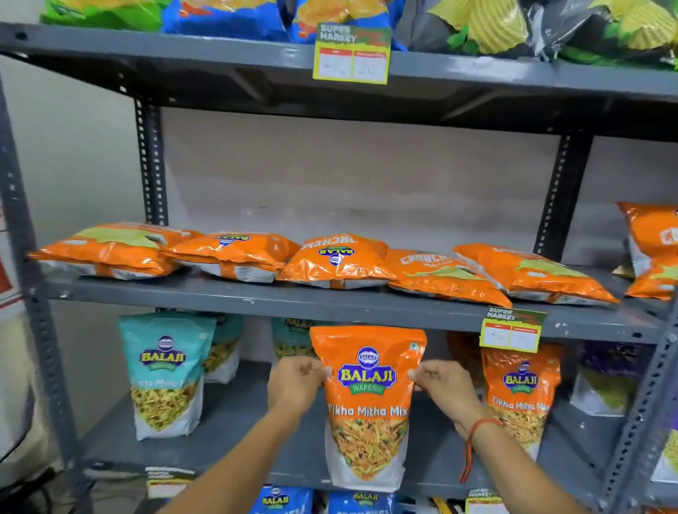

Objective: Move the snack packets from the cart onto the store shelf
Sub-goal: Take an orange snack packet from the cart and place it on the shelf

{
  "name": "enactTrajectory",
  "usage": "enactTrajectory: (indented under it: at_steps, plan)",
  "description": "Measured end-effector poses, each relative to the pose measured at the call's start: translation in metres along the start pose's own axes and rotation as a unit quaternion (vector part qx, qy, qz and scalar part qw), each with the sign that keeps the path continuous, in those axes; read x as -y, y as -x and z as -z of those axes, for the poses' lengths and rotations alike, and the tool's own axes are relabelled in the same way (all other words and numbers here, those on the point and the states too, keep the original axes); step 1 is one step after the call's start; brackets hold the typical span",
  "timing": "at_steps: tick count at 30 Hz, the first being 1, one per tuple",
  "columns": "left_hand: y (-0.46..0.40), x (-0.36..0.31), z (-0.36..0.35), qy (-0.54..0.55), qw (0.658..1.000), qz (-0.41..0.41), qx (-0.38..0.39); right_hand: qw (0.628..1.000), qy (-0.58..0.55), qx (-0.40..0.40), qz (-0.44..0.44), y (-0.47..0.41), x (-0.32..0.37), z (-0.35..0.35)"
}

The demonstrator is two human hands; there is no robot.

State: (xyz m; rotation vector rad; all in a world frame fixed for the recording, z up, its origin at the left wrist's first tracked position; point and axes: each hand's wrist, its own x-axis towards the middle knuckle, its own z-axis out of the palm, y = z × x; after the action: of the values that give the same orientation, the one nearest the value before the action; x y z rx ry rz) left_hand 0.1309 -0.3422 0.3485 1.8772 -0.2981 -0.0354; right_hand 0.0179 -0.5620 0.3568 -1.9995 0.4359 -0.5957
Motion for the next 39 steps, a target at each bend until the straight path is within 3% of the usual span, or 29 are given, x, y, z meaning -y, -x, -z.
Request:
enactTrajectory:
  at_steps: [10,20,23,27,29,33,39]
  plan:
    - [-0.054,0.034,-0.115,-0.030,0.999,0.021,-0.002,0.998,0.031,0.010,-0.054,-0.080,-0.105,0.016]
    - [-0.087,0.054,-0.153,-0.032,0.999,0.022,-0.004,0.996,0.029,-0.004,-0.079,-0.113,-0.145,0.012]
    - [-0.088,0.054,-0.146,-0.041,0.999,0.010,0.002,0.996,0.010,-0.062,-0.069,-0.113,-0.142,0.004]
    - [-0.082,0.046,-0.119,-0.014,0.999,0.011,-0.044,0.976,-0.012,-0.207,-0.064,-0.102,-0.105,-0.009]
    - [-0.075,0.041,-0.094,-0.003,0.997,0.002,-0.071,0.974,-0.031,-0.221,-0.025,-0.092,-0.077,-0.023]
    - [-0.051,0.039,-0.018,0.029,0.993,-0.015,-0.117,0.982,-0.114,-0.152,0.023,-0.063,-0.009,-0.075]
    - [0.017,0.085,0.136,0.042,0.977,-0.016,-0.206,0.974,-0.207,0.065,0.072,0.009,0.066,-0.191]
